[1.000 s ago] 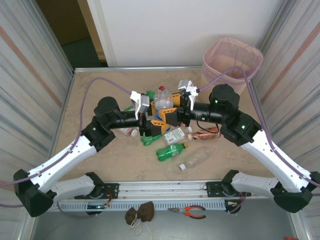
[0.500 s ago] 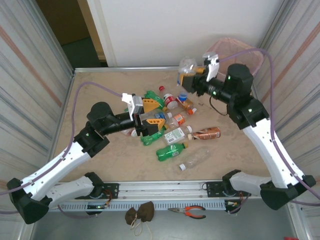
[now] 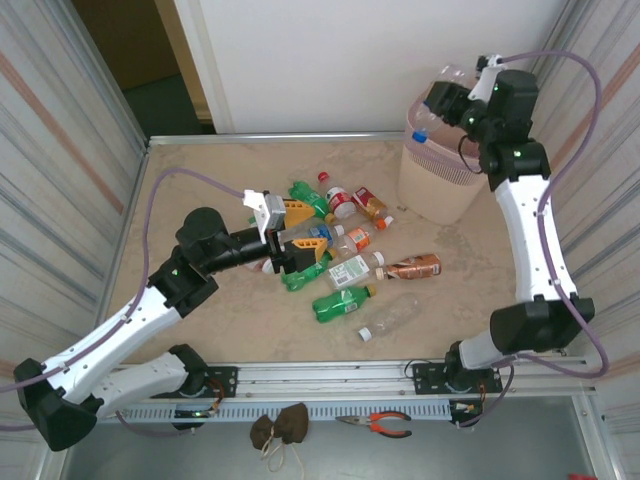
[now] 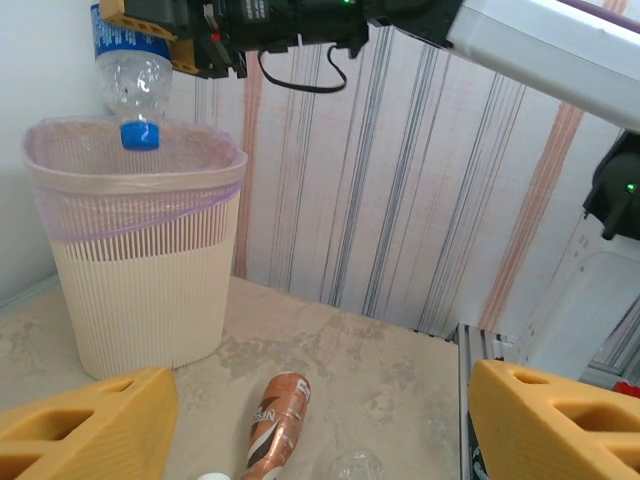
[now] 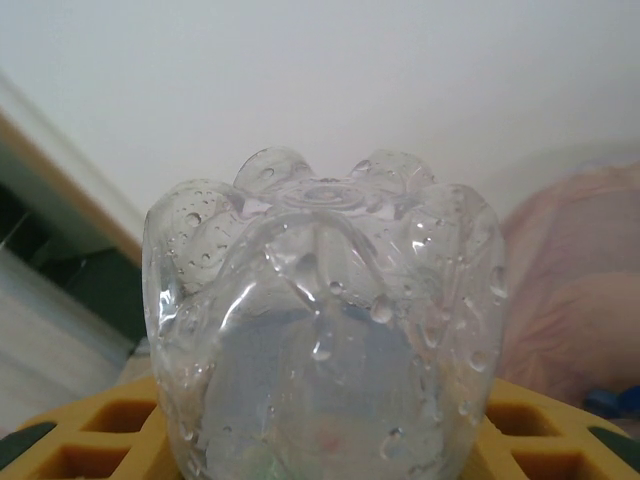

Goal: Put the plastic bottles in the bin

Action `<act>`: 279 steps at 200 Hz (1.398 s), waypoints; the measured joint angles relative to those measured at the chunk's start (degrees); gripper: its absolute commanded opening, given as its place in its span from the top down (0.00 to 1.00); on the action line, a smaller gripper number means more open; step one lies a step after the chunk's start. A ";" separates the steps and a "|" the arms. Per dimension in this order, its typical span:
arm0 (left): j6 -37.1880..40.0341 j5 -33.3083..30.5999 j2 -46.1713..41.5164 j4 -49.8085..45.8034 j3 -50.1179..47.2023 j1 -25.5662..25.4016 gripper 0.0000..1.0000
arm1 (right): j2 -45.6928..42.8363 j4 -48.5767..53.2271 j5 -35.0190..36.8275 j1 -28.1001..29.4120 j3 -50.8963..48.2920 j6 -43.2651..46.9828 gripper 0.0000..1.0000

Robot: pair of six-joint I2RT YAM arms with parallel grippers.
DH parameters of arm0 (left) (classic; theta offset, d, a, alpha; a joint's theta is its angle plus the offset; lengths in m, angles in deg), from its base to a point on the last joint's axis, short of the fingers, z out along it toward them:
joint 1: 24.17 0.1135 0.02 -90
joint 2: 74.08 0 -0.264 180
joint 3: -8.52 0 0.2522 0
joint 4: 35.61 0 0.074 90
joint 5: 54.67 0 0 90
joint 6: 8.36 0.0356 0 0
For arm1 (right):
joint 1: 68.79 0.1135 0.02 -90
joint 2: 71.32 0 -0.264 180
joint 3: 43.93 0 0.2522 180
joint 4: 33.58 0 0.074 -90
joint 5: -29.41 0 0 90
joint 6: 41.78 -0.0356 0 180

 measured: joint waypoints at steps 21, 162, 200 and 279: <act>0.00 -0.11 0.00 0.00 -0.09 0.00 0.24 | 5.03 1.16 -0.04 -3.76 4.87 -1.84 0.55; -1.18 -3.28 1.68 -0.02 -1.18 1.62 0.24 | 34.53 14.05 -7.72 -9.57 23.63 -12.68 0.52; -1.57 -3.91 1.70 -0.11 -1.97 2.14 0.24 | 39.15 15.08 -8.55 -8.48 23.63 -14.19 0.51; -3.26 -4.81 2.14 -1.62 -2.78 3.67 0.25 | 46.58 15.78 -8.04 -6.75 24.63 -15.13 0.42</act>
